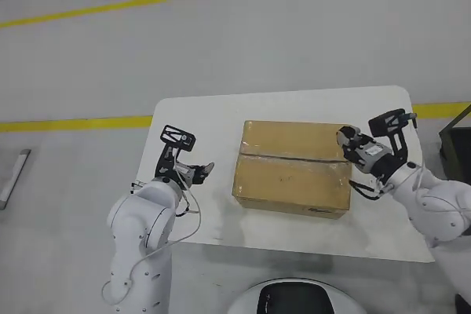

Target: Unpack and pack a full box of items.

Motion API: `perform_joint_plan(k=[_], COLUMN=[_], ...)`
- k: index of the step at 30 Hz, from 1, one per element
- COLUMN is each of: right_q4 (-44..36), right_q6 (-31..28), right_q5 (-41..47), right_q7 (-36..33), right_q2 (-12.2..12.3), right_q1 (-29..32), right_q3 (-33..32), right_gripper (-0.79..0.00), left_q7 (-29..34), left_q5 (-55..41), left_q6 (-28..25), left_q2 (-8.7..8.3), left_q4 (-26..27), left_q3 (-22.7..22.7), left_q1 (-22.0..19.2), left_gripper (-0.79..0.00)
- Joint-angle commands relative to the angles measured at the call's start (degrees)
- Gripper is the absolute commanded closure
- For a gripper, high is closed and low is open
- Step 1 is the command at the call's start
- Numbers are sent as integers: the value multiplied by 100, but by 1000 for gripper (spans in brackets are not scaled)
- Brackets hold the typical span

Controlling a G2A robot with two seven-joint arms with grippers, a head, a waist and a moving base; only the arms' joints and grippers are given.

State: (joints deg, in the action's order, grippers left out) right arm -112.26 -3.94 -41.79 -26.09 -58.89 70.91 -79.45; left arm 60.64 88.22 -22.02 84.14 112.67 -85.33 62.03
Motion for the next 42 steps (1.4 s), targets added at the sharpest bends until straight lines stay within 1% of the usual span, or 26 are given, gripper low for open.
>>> perform_joint_plan(k=[1, 4, 10, 16, 21, 24, 27, 42], right_q4=[-133, -127, 333, 912, 1567, 1801, 1934, 1932], right_q6=[119, 377, 1075, 1576, 1787, 1818, 1775, 1509], right_q5=[-241, -804, -1353, -1653, -1686, -1729, -1795, -1749], right_q7=[94, 231, 611, 820, 832, 853, 870, 576], right_q2=[-47, -143, -450, -797, -1064, -1162, -1206, -1223], right_q1=[-106, -386, -1191, -2030, -2435, -2495, -2456, -1999], right_q3=[402, 1075, 2324, 3194, 3713, 3848, 3851, 3276], right_gripper=[0, 0, 0, 0, 0, 0, 0, 0], left_q7=[0, 0, 0, 0, 0, 0, 0, 0], left_q5=[-1, -1, -1, -1, -1, -1, -1, -1], left_q6=[-1, -1, -1, -1, -1, -1, -1, -1], left_q2=[0, 0, 0, 0, 0, 0, 0, 0], left_q4=[0, 0, 0, 0, 0, 0, 0, 0], left_q3=[0, 0, 0, 0, 0, 0, 0, 0], left_q1=[0, 0, 0, 0, 0, 0, 0, 0], left_gripper=[-785, -785, -785, -785, -785, -785, -785, -785])
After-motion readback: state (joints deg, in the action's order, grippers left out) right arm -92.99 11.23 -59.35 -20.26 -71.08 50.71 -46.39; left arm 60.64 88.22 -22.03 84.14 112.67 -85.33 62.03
